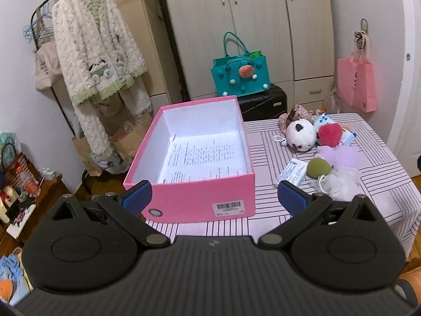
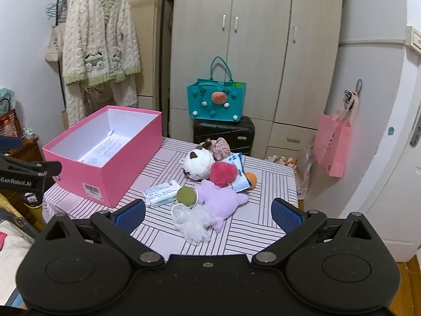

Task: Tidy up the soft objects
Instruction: 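Move both tools toward the soft items on the table, then grasp the green egg sponge with the left gripper while the right gripper grasps the white pouf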

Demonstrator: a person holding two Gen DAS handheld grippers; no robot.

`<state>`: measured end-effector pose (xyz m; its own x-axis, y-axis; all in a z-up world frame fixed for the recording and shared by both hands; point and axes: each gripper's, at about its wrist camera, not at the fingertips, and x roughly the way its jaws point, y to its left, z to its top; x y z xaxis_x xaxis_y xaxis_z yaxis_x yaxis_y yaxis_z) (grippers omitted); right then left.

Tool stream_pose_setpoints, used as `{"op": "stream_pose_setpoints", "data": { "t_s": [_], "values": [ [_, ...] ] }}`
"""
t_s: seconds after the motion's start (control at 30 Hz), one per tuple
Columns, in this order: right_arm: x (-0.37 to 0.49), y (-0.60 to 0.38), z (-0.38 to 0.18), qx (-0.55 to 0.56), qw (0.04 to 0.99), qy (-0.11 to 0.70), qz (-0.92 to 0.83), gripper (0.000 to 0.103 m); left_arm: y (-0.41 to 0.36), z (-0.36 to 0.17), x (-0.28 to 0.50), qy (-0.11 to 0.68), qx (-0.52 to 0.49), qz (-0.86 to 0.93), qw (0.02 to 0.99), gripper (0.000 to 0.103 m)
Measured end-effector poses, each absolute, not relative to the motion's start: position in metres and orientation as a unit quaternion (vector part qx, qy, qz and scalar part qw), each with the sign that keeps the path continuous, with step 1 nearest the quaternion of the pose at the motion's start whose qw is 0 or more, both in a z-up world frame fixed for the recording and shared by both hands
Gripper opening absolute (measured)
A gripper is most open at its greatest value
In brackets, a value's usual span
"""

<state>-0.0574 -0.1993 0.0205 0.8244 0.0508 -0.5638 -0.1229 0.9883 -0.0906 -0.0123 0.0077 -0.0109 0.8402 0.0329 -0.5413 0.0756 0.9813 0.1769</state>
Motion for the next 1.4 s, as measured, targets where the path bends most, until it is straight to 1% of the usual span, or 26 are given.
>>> {"op": "stream_pose_setpoints", "data": {
  "t_s": [0.17, 0.27, 0.43, 0.53, 0.6, 0.87, 0.97, 1.03, 1.13, 1.17, 1.2, 1.27, 1.33, 1.4],
  "values": [
    [-0.047, -0.211, 0.017, -0.017, 0.947, 0.308, 0.092, 0.103, 0.007, -0.005, -0.003, 0.297, 0.094, -0.059, 0.948, 0.103],
    [-0.04, -0.214, 0.011, -0.008, 0.945, 0.309, 0.109, 0.103, 0.004, -0.003, 0.004, 0.31, 0.084, -0.098, 0.942, 0.103],
    [-0.032, -0.221, -0.004, -0.015, 0.955, 0.27, 0.124, 0.103, -0.003, -0.006, 0.014, 0.295, 0.05, -0.152, 0.942, 0.103],
    [-0.025, -0.226, -0.021, -0.02, 0.958, 0.247, 0.141, 0.103, -0.011, -0.012, 0.025, 0.291, 0.036, -0.187, 0.938, 0.103],
    [-0.017, -0.227, -0.032, -0.026, 0.958, 0.244, 0.151, 0.103, -0.02, -0.018, 0.031, 0.286, 0.043, -0.199, 0.936, 0.102],
    [0.013, -0.229, -0.072, -0.031, 0.947, 0.263, 0.182, 0.102, -0.054, -0.048, 0.061, 0.283, 0.063, -0.254, 0.923, 0.1],
    [0.021, -0.226, -0.085, -0.049, 0.944, 0.269, 0.183, 0.101, -0.065, -0.056, 0.072, 0.286, 0.066, -0.271, 0.917, 0.099],
    [0.025, -0.224, -0.094, -0.058, 0.941, 0.274, 0.188, 0.099, -0.071, -0.061, 0.079, 0.288, 0.071, -0.272, 0.916, 0.097],
    [0.035, -0.223, -0.106, -0.056, 0.936, 0.288, 0.193, 0.099, -0.08, -0.069, 0.089, 0.294, 0.076, -0.268, 0.914, 0.09],
    [0.038, -0.222, -0.11, -0.054, 0.935, 0.293, 0.194, 0.098, -0.083, -0.072, 0.094, 0.3, 0.076, -0.269, 0.912, 0.086],
    [0.04, -0.223, -0.113, -0.053, 0.934, 0.296, 0.194, 0.095, -0.085, -0.075, 0.098, 0.306, 0.075, -0.272, 0.91, 0.082],
    [0.044, -0.224, -0.12, -0.05, 0.933, 0.301, 0.191, 0.091, -0.09, -0.082, 0.107, 0.32, 0.074, -0.28, 0.902, 0.076],
    [0.048, -0.225, -0.126, -0.045, 0.933, 0.303, 0.191, 0.091, -0.095, -0.09, 0.116, 0.335, 0.072, -0.283, 0.896, 0.071],
    [0.05, -0.225, -0.13, -0.044, 0.933, 0.3, 0.191, 0.089, -0.101, -0.098, 0.125, 0.348, 0.074, -0.281, 0.891, 0.062]
  ]
}}
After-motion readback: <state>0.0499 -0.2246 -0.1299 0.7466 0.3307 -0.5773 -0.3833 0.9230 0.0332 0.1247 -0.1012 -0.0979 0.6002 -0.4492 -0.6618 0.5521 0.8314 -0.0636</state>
